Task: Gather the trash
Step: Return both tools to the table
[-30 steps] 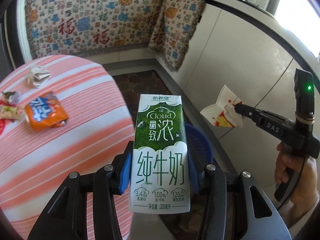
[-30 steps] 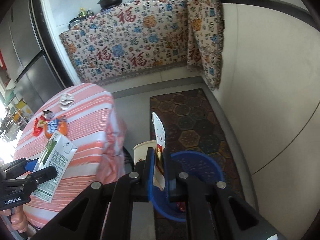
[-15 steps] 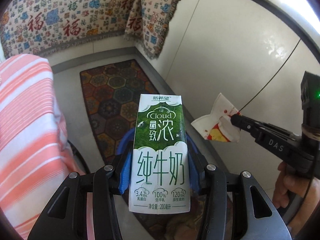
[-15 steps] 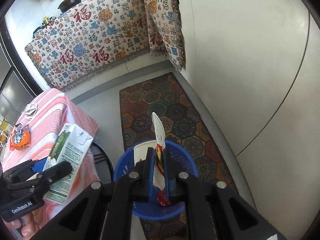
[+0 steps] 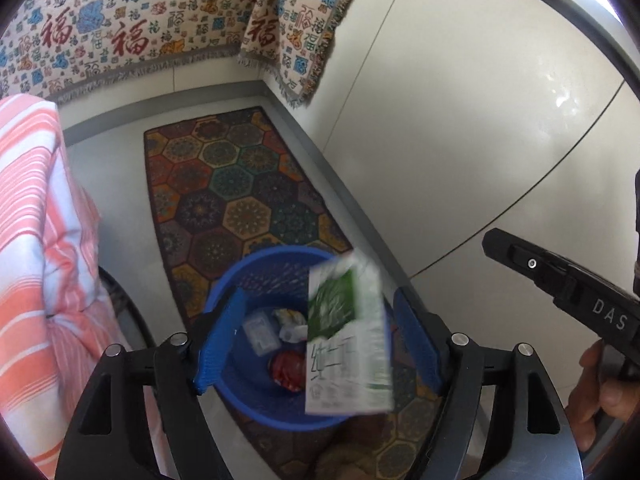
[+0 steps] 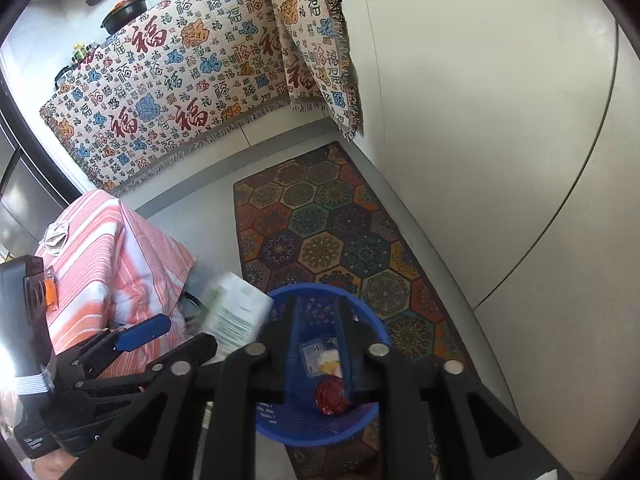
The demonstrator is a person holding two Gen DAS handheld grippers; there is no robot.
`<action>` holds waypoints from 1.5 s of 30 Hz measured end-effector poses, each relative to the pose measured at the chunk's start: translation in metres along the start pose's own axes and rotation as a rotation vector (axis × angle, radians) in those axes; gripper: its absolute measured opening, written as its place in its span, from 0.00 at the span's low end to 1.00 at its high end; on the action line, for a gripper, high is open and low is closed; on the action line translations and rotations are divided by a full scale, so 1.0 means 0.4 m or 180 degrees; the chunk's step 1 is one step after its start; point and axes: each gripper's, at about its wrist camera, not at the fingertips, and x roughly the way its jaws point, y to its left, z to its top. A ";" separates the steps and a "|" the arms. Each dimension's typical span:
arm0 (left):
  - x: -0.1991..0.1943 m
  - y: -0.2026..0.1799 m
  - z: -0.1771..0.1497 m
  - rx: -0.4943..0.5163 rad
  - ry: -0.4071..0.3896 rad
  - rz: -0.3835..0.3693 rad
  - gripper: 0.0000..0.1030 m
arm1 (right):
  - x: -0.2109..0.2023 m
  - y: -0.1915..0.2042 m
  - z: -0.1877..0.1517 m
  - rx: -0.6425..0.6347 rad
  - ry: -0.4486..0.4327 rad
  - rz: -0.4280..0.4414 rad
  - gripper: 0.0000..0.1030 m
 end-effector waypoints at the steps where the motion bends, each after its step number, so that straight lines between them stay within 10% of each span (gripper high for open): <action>1: -0.006 0.002 0.001 -0.0015 -0.0007 -0.0002 0.76 | -0.004 -0.002 0.001 0.0008 -0.0025 -0.0001 0.24; 6: -0.078 0.022 -0.006 -0.0037 -0.0083 0.0053 0.78 | -0.025 0.004 0.009 -0.0060 -0.0148 -0.0135 0.24; 10: -0.182 0.053 -0.039 0.0006 -0.0169 0.0159 0.83 | -0.047 0.028 0.019 -0.0082 -0.0314 -0.0205 0.54; 20: -0.417 0.279 -0.260 -0.0069 -0.0160 0.0893 0.87 | -0.089 0.225 0.006 -0.0550 -0.0521 0.0028 0.54; 30: -0.552 0.614 -0.384 -0.0738 -0.0218 0.1680 0.87 | -0.113 0.635 -0.177 -0.1590 -0.0366 0.0843 0.54; 45: -0.584 0.818 -0.373 -0.0961 -0.0407 0.1845 1.00 | -0.014 0.940 -0.391 -0.2294 0.0022 0.0897 0.63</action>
